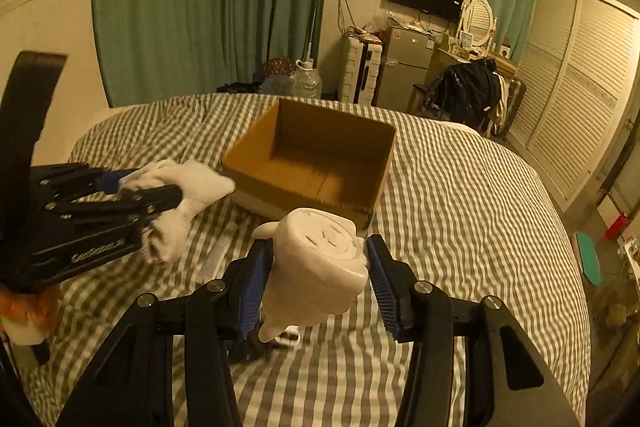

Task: Organize objects
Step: 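Carry glove and figurine into the cardboard box and open both tools, then grasp the white toothpaste tube with the left tool while the right tool grasps the white paper ring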

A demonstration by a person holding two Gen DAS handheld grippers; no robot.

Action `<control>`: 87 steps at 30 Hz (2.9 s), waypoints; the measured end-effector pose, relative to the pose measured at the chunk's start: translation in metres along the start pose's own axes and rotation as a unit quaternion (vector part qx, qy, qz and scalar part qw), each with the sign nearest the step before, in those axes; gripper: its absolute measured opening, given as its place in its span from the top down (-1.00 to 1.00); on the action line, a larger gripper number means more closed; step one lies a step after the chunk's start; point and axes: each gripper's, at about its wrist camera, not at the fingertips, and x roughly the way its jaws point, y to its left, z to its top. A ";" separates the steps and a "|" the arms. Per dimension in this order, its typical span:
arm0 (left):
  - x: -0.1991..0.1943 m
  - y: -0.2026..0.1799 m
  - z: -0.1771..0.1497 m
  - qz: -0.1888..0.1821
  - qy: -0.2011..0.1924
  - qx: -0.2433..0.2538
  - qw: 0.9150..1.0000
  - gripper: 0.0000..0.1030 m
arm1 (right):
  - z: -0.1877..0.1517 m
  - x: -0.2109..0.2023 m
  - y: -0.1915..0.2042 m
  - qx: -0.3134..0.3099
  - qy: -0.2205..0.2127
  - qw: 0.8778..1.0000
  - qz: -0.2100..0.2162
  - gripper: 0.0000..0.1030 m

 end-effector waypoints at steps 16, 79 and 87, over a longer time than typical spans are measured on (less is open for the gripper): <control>0.099 0.003 0.108 -0.002 -0.026 0.025 0.999 0.27 | 0.105 0.109 -0.042 0.038 -0.003 0.999 0.009 0.07; 0.028 0.050 -0.024 0.125 -0.033 -0.037 0.991 -0.97 | 0.013 0.052 0.002 0.066 -0.013 0.998 -0.014 -0.94; 0.103 0.035 -0.077 0.141 0.033 0.006 0.989 -0.97 | -0.034 0.130 0.002 0.078 0.031 0.996 -0.014 -0.93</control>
